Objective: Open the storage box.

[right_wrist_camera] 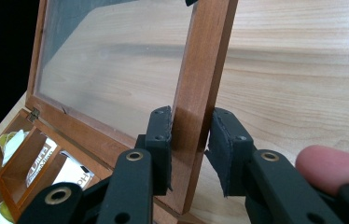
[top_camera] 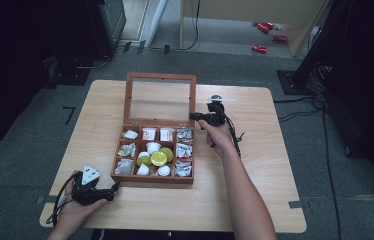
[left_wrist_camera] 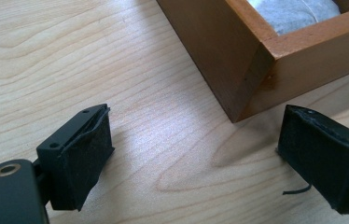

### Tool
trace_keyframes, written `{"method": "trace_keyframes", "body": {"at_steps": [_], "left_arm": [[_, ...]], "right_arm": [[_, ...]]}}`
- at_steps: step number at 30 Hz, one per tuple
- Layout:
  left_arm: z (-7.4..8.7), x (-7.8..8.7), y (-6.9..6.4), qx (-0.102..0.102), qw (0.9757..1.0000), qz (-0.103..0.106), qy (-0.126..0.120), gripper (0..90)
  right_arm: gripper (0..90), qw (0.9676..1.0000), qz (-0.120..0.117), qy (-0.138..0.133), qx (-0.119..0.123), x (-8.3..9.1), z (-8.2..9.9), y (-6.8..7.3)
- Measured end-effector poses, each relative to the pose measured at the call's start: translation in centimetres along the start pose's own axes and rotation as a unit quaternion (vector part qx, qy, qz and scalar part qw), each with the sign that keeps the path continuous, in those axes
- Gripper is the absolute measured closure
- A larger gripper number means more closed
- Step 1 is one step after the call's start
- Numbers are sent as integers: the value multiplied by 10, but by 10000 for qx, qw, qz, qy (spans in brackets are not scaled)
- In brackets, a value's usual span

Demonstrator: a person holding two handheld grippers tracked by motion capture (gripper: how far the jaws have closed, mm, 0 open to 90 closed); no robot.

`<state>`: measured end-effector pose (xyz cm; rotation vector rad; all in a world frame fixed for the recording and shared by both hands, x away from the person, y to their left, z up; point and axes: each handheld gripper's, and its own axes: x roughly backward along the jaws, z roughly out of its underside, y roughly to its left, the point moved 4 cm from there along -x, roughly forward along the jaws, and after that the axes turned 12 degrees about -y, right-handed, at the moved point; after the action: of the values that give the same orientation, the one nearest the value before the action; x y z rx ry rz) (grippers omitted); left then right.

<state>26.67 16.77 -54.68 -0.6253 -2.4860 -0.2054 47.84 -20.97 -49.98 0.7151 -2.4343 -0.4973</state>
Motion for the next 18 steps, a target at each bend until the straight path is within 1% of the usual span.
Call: {"method": "trace_keyframes", "body": {"at_steps": [2,5,7,11,13,16,18], "left_arm": [[0,0,0,3,10000,-6,2,103],[0,0,0,10,10000,-13,5,102],[0,0,0,17,10000,-13,4,101],[0,0,0,8,10000,-9,2,101],[0,0,0,6,10000,-8,2,101],[0,0,0,7,10000,-7,1,101],[0,0,0,1,10000,-5,4,101]], "right_arm": [[710,10000,11,34,-79,-1,0,-1],[712,9993,9,135,-350,-2,0,-3],[711,9982,14,231,-561,-4,-1,-6],[708,9961,25,369,-803,-6,-1,-8],[700,9954,62,408,-864,-8,-1,-8],[685,9952,137,417,-872,-9,0,-7],[680,9958,177,385,-806,-9,1,-7]]}}
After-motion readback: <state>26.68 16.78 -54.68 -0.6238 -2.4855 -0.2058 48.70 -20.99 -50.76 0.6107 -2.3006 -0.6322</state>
